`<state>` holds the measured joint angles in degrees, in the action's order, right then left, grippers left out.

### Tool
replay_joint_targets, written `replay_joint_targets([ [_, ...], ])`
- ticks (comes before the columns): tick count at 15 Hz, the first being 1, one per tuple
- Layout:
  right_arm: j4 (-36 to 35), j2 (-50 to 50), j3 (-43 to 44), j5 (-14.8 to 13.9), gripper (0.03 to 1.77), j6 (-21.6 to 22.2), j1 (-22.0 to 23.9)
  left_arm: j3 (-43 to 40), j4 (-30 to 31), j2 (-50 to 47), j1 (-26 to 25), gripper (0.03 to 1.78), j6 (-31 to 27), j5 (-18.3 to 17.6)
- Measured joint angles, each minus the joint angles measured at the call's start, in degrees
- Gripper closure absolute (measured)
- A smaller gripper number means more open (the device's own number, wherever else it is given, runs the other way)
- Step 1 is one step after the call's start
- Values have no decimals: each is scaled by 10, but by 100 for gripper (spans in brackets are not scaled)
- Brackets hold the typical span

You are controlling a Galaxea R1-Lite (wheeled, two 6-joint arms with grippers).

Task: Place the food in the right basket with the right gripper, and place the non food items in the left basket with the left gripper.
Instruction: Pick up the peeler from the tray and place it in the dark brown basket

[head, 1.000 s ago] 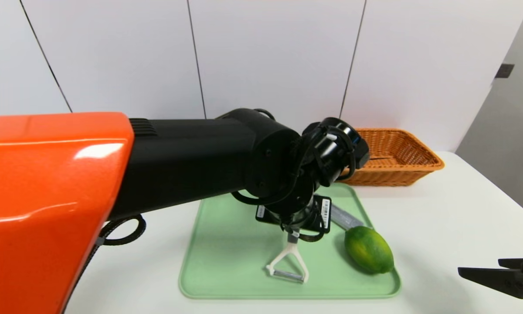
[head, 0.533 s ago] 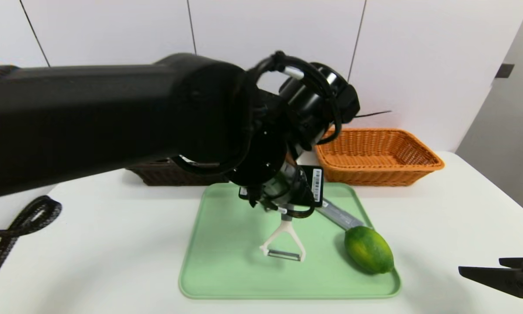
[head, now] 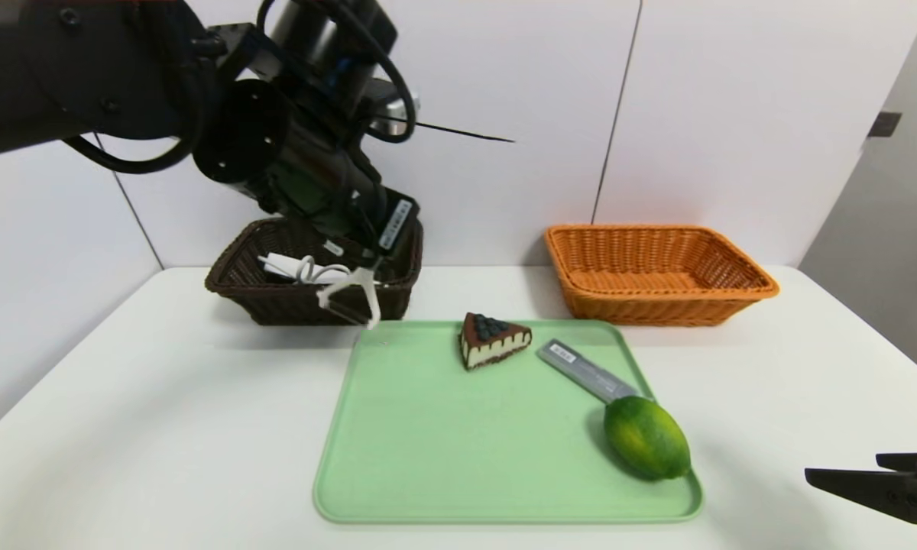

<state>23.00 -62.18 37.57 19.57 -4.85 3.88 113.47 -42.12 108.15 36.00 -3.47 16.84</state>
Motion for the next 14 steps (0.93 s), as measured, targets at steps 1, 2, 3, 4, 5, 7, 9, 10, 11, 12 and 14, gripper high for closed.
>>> replay_joint_targets([
  [1,0,0,0,-1,10,0,0,0,22,-3,-25,150,-70,-12],
  [2,0,0,-1,-1,10,0,0,0,47,-5,-49,150,-143,-31],
  [3,0,0,-3,-1,10,1,0,0,69,-5,-65,150,-210,-48],
  [4,-1,0,-5,0,10,0,0,0,90,-4,-80,150,-279,-62],
  [5,-1,1,-7,0,10,0,0,0,106,-2,-92,150,-341,-69],
  [7,-1,1,-10,0,10,0,0,0,143,8,-111,150,-463,-73],
  [9,-1,1,-11,-1,10,0,0,0,197,31,-126,150,-563,-73],
  [10,-1,1,-12,-1,10,0,0,0,223,46,-133,150,-601,-73],
  [11,-1,1,-12,-2,10,0,0,0,246,62,-139,150,-629,-71],
  [12,-1,1,-12,-2,10,0,0,-2,272,78,-143,150,-651,-69],
  [14,-1,0,-12,-2,10,1,2,-5,312,107,-146,150,-680,-63],
])
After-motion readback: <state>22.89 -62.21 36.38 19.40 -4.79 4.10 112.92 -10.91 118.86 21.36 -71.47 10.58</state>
